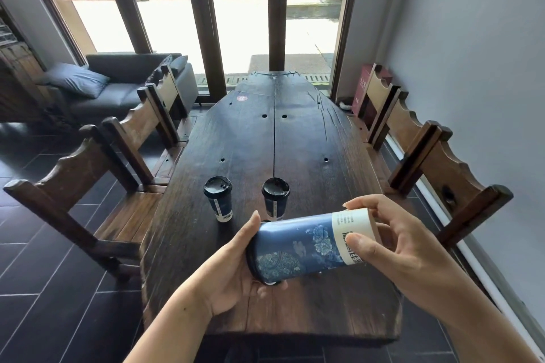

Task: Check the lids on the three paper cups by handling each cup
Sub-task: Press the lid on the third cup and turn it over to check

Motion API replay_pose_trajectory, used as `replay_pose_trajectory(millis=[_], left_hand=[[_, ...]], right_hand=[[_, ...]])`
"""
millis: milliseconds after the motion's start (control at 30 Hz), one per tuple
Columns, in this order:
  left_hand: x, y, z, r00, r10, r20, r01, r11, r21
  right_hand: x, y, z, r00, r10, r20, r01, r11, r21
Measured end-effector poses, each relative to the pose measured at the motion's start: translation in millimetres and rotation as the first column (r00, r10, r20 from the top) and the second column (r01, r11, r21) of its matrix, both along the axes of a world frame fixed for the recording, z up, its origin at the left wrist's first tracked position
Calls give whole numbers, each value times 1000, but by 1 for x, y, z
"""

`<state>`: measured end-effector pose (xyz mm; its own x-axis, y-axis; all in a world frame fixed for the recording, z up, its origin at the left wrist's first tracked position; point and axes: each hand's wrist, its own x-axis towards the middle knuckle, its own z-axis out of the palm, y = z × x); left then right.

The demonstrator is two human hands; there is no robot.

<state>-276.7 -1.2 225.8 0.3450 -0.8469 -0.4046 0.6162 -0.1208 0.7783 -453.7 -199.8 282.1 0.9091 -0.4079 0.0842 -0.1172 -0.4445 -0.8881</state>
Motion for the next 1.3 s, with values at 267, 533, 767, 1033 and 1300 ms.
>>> replay_pose_trajectory(millis=[267,533,767,1033,1300], left_hand=[[2,1,-10,994,92,51,-80,977,-199],[5,0,-16,981,187,58,-157,929,-334],[6,-6,-18,993,108,52,-82,927,-366],[7,-16,-7,1000,-15,1,15,994,-108],[5,-15,-15,988,117,99,-97,978,-184]], right_hand=[[2,-2,-4,999,-1,46,-8,982,189],[6,-10,-3,999,-37,20,31,965,259],[-2,-13,-1,998,-52,31,46,984,174],[-9,-13,-1,1000,-17,9,16,999,48],[-10,-13,-7,999,-36,-28,39,990,132]])
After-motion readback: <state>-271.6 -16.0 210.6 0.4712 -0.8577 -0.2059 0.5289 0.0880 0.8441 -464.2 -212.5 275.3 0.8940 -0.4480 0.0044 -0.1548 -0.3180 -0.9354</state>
